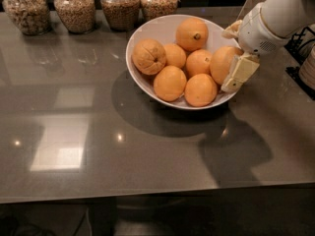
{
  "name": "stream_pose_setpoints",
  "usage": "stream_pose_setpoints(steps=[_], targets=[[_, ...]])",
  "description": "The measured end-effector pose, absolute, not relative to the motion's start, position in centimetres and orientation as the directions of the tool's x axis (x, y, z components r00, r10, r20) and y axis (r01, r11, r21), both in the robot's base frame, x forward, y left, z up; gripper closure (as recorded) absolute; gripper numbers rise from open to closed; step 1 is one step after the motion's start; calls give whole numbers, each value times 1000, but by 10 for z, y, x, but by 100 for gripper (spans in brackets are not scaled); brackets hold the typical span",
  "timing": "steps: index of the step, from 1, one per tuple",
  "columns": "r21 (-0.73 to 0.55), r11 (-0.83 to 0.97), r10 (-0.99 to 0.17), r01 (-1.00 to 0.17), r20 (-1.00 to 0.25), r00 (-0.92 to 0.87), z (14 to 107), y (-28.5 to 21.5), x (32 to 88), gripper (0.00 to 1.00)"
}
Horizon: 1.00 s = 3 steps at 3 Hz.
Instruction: Pick orange from white bowl
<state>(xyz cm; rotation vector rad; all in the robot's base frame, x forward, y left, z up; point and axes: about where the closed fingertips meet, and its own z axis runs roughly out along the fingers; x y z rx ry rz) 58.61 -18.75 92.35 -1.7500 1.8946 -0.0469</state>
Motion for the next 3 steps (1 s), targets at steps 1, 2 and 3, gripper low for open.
stream_pose_setpoints(steps=[1,2,3], targets=[[-368,146,-931,-918,-366,-1,918,-188,579,33],[-356,144,-930,-923,-366,-4,914,-188,572,56],[-353,142,-928,-925,-374,0,913,-187,567,80]])
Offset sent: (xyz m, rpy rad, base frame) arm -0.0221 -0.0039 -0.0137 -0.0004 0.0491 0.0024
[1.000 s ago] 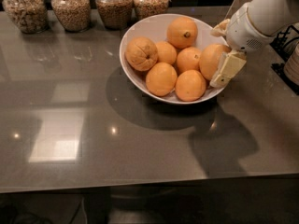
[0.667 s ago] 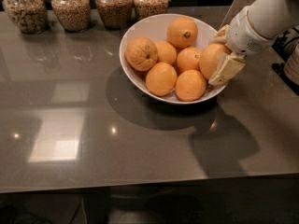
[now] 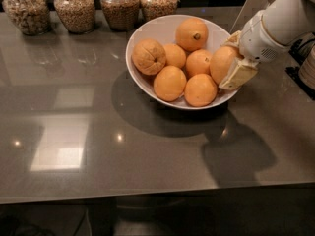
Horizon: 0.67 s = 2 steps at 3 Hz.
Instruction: Pick orange from white bowl
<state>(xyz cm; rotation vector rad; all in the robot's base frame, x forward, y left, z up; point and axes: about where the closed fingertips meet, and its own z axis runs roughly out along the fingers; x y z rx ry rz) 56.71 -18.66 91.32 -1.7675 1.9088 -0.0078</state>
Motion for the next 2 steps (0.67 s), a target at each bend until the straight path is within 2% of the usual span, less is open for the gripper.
stream_pose_setpoints(steps=[1,2], targets=[[-362,134,-918,-923,-395,22,922,-182,564,100],[-373,124,-895,-920,-442,58,941,-177,560,100]])
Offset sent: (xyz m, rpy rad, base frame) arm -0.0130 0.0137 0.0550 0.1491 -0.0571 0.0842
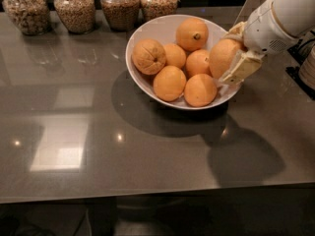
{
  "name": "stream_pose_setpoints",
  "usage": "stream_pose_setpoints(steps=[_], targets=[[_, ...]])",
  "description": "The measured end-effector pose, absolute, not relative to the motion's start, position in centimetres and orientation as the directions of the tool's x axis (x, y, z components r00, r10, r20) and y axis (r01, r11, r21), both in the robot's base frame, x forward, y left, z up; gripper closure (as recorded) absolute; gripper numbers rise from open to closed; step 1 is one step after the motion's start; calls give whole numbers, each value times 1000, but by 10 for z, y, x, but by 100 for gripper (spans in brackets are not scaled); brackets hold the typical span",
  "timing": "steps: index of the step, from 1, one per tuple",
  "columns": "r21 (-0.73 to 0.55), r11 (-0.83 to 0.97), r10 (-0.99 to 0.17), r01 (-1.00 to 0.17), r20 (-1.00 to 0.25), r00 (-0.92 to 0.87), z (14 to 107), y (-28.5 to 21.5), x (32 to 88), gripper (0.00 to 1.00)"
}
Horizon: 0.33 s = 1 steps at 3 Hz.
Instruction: Pick orange from white bowl
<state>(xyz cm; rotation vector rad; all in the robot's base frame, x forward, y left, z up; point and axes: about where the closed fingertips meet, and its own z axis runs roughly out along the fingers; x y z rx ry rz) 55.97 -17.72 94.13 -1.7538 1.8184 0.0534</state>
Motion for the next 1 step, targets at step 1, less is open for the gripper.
stream_pose_setpoints(steps=[1], targets=[[-353,88,-870,-931,-482,100,965,-165,549,100]])
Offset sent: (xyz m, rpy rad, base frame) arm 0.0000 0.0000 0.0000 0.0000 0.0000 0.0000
